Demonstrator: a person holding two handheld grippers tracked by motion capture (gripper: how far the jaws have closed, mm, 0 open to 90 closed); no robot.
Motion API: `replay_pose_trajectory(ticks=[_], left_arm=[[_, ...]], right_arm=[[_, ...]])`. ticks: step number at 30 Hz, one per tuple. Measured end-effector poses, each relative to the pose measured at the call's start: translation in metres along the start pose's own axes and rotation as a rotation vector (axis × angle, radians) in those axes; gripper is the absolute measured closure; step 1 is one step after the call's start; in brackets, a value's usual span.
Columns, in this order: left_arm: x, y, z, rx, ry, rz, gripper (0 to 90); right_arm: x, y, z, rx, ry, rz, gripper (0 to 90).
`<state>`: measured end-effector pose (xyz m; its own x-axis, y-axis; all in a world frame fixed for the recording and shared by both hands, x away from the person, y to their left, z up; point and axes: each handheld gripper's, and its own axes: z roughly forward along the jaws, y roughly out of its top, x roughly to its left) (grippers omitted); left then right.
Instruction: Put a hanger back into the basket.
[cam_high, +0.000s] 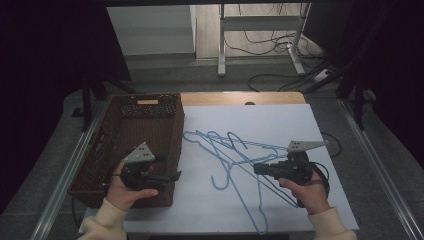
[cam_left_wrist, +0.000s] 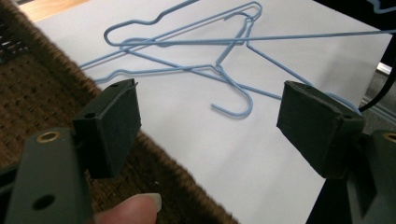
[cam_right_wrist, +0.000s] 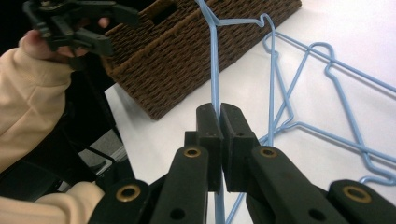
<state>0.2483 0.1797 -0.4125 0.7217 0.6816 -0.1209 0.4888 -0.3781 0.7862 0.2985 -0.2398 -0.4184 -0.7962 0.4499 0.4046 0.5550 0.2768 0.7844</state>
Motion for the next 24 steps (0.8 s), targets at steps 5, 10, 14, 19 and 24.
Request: replay_pose_trajectory(ticks=[5,10,14,19,24], left_arm=[[-0.004,0.012,0.015,0.014,-0.015,0.027,22.3],[-0.007,0.023,0.028,0.017,-0.029,0.054,23.0],[-0.008,0.028,0.035,0.018,-0.040,0.061,23.2],[-0.005,0.033,0.042,0.021,-0.061,0.065,23.3],[-0.005,0.042,0.052,0.030,-0.077,0.071,23.1]], right_arm=[[0.004,-0.006,-0.006,-0.008,0.004,-0.001,87.5],[0.007,-0.009,-0.008,-0.005,0.021,0.000,87.6],[0.008,-0.010,-0.008,-0.001,0.026,-0.003,87.5],[0.009,-0.011,-0.009,-0.001,0.031,0.000,87.5],[0.013,-0.011,-0.010,0.001,0.048,-0.008,87.5]])
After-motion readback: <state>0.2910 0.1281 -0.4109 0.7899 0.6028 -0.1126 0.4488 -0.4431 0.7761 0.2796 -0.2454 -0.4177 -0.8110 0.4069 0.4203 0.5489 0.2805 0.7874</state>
